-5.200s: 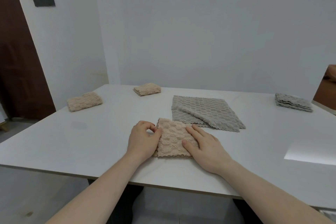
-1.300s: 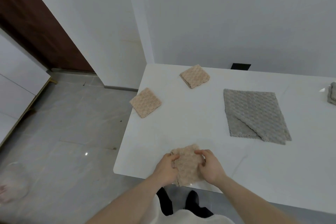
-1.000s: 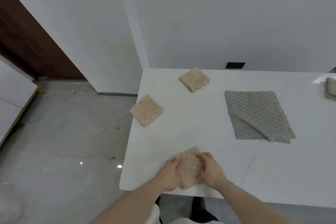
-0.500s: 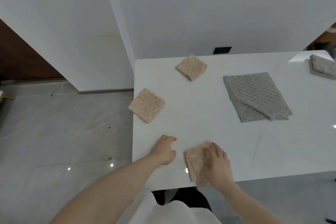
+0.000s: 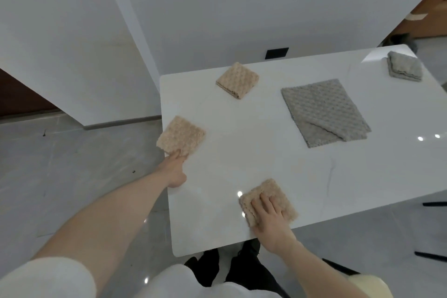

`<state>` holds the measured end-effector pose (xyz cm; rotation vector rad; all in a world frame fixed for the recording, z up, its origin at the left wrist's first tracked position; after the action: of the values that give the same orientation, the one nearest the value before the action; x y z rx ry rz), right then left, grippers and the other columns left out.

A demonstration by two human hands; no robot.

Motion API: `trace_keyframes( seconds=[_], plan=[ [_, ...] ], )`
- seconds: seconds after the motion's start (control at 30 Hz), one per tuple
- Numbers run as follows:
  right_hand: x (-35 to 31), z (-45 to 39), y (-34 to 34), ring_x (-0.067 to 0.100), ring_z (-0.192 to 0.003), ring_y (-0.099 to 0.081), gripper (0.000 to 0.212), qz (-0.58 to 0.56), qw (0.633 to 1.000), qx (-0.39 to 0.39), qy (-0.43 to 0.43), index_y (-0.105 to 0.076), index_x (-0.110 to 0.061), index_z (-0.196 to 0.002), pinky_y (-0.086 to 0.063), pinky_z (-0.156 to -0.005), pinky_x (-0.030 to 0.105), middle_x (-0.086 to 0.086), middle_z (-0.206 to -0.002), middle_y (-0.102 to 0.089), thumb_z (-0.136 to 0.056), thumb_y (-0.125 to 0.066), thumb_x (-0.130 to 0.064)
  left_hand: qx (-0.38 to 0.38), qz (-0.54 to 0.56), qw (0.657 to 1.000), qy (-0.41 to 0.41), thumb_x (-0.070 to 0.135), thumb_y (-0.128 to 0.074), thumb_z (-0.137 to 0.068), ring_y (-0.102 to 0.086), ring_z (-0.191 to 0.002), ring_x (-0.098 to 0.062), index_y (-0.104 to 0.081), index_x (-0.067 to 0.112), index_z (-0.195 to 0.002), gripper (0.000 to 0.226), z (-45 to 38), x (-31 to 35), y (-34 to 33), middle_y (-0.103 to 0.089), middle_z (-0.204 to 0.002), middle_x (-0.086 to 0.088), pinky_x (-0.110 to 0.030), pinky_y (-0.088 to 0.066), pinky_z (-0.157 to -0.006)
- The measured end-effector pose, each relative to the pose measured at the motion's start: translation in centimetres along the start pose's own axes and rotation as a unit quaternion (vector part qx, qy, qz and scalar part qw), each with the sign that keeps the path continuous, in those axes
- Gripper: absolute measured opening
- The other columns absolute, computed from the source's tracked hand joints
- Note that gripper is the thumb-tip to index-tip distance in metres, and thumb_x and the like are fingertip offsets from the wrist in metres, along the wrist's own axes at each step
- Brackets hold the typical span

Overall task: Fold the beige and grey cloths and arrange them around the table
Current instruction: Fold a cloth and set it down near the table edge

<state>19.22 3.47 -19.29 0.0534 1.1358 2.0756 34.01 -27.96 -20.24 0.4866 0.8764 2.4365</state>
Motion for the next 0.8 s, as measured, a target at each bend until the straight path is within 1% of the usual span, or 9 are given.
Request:
trace_keyframes(
  seconds=[0.1,0.17,0.27,0.33,0.43,0.5,0.57,0.67,0.8],
  plan=[
    [0.1,0.4,1.1,0.027,-0.154,0.007,0.071,-0.052,0.998,0.027,-0.001,-0.014,-0.033,-0.159,-0.01,-0.125,0.042,-0.005,-0.167,0.006,-0.097,-0.048,-0.04,0.014,-0.009,1.0,-0.006,0.023,-0.05,-0.093,0.007,-0.157,-0.025,0.001,0.02,-0.163,0.087,0.7,0.0,0.2,0.014,-0.169,-0.002,-0.039,-0.008,-0.128],
    [0.2,0.7,1.4,0.026,-0.154,0.004,0.069,-0.04,0.998,0.04,0.001,-0.017,-0.033,-0.158,-0.012,-0.125,0.041,-0.005,-0.167,0.001,-0.096,-0.048,-0.041,0.037,-0.01,0.999,-0.025,0.027,-0.05,-0.094,0.007,-0.156,-0.026,-0.007,0.019,-0.163,0.082,2.0,1.2,0.6,0.012,-0.17,-0.003,-0.04,-0.009,-0.128],
    [0.7,0.8,0.1,0.031,-0.152,-0.008,0.063,0.005,1.0,0.0,-0.007,-0.025,-0.03,-0.153,-0.017,-0.124,0.043,0.004,-0.166,-0.009,-0.094,-0.044,-0.041,0.083,0.013,0.995,-0.061,0.03,-0.053,-0.095,0.004,-0.157,-0.024,-0.022,0.022,-0.161,0.073,4.8,3.9,0.9,0.006,-0.17,-0.003,-0.039,-0.013,-0.126],
    [0.9,0.7,-0.7,0.033,-0.152,-0.009,0.066,0.012,0.999,-0.034,-0.016,-0.023,-0.028,-0.153,-0.015,-0.124,0.044,0.007,-0.166,-0.009,-0.091,-0.043,-0.04,0.093,0.062,0.99,-0.083,0.029,-0.055,-0.095,0.001,-0.156,-0.021,-0.028,0.025,-0.158,0.068,6.8,5.8,0.2,0.002,-0.17,0.001,-0.037,-0.017,-0.125],
    [0.1,1.1,1.0,0.029,-0.154,-0.006,0.066,-0.039,0.998,-0.045,-0.018,-0.027,-0.027,-0.153,-0.015,-0.124,0.041,0.005,-0.167,-0.009,-0.091,-0.048,-0.036,0.072,0.116,0.983,-0.12,0.031,-0.056,-0.095,-0.007,-0.155,-0.019,-0.034,0.028,-0.155,0.064,9.4,8.4,-1.7,-0.004,-0.17,0.006,-0.033,-0.019,-0.123],
    [-0.4,1.5,3.3,0.02,-0.155,-0.005,0.059,-0.065,0.998,-0.015,0.0,-0.034,-0.024,-0.151,-0.015,-0.123,0.034,0.001,-0.166,-0.017,-0.095,-0.049,-0.031,0.061,0.134,0.98,-0.137,0.033,-0.056,-0.096,-0.012,-0.154,-0.018,-0.036,0.03,-0.154,0.062,10.7,9.8,-3.0,-0.008,-0.169,0.008,-0.032,-0.018,-0.123],
    [-0.6,2.5,5.0,0.014,-0.154,-0.007,0.057,-0.051,0.998,0.021,0.026,-0.035,-0.021,-0.154,-0.012,-0.122,0.026,-0.004,-0.164,-0.023,-0.099,-0.047,-0.029,0.05,0.125,0.979,-0.156,0.034,-0.054,-0.096,-0.013,-0.153,-0.017,-0.035,0.03,-0.154,0.061,11.9,11.4,-4.5,-0.009,-0.168,0.009,-0.031,-0.018,-0.123],
    [0.9,4.1,6.2,0.015,-0.153,-0.012,0.057,-0.036,0.998,0.035,0.03,-0.034,-0.021,-0.154,-0.009,-0.119,0.021,-0.003,-0.164,-0.022,-0.099,-0.047,-0.024,0.028,0.085,0.979,-0.185,0.034,-0.052,-0.097,-0.01,-0.154,-0.018,-0.032,0.028,-0.157,0.064,13.3,14.4,-6.9,-0.005,-0.169,0.008,-0.032,-0.017,-0.124],
    [3.7,5.3,6.5,0.018,-0.153,-0.011,0.059,-0.014,0.999,0.005,0.028,-0.029,-0.022,-0.155,-0.007,-0.119,0.021,-0.001,-0.165,-0.018,-0.099,-0.048,-0.025,0.017,0.048,0.978,-0.202,0.031,-0.054,-0.093,-0.013,-0.153,-0.023,-0.03,0.027,-0.157,0.069,13.7,18.9,-9.4,-0.006,-0.169,0.002,-0.037,-0.02,-0.123]
  ],
)
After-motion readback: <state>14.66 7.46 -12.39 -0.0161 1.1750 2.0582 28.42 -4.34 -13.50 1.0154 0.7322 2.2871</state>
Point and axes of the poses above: each hand's wrist, its own z-axis away from the middle knuckle, its own y-axis out of the back of the hand, x = y × z, the point moved 9 cm from there along -z, towards the middle knuckle
